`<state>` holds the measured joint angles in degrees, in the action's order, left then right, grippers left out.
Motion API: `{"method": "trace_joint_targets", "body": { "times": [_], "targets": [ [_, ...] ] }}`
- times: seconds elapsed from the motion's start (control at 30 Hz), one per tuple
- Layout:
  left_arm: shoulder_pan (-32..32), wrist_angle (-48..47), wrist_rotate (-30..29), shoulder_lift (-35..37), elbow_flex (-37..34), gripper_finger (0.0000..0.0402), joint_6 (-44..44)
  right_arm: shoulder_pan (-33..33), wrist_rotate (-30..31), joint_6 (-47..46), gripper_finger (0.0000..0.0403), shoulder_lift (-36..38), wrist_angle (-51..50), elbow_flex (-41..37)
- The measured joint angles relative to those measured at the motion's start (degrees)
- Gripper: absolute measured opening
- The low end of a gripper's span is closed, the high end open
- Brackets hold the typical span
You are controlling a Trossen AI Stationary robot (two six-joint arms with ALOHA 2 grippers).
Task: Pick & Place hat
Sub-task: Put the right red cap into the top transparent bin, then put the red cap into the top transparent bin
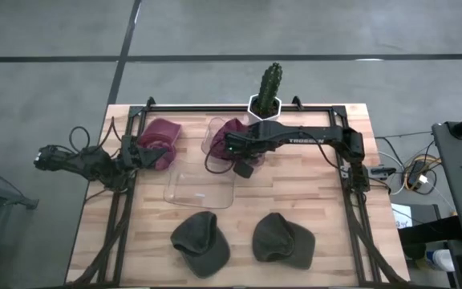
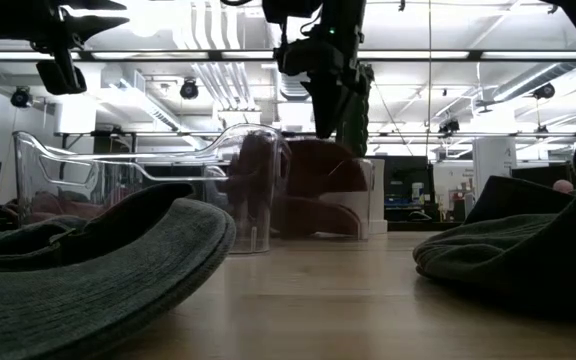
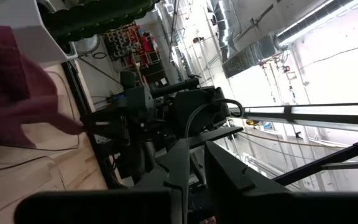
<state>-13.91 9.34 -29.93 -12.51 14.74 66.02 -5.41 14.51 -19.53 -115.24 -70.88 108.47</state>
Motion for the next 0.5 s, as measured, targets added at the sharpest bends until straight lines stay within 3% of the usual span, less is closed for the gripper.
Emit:
{"method": "trace_joint_targets", "body": {
  "times": [0.1,0.27,0.5],
  "targets": [
    [0.0,0.02,0.0,0.0,0.0,0.0044,0.02,0.0,-0.13,-2.3,0.0129,0.21,0.38,0.0],
    [0.0,0.02,0.02,0.0,0.0,0.0044,0.13,0.14,-5.45,-5.79,0.0187,0.4,-0.53,2.85],
    [0.04,0.02,0.02,0.0,0.0,0.0044,0.11,0.91,-7.06,-7.51,0.02,0.52,1.48,7.62]
  ]
}}
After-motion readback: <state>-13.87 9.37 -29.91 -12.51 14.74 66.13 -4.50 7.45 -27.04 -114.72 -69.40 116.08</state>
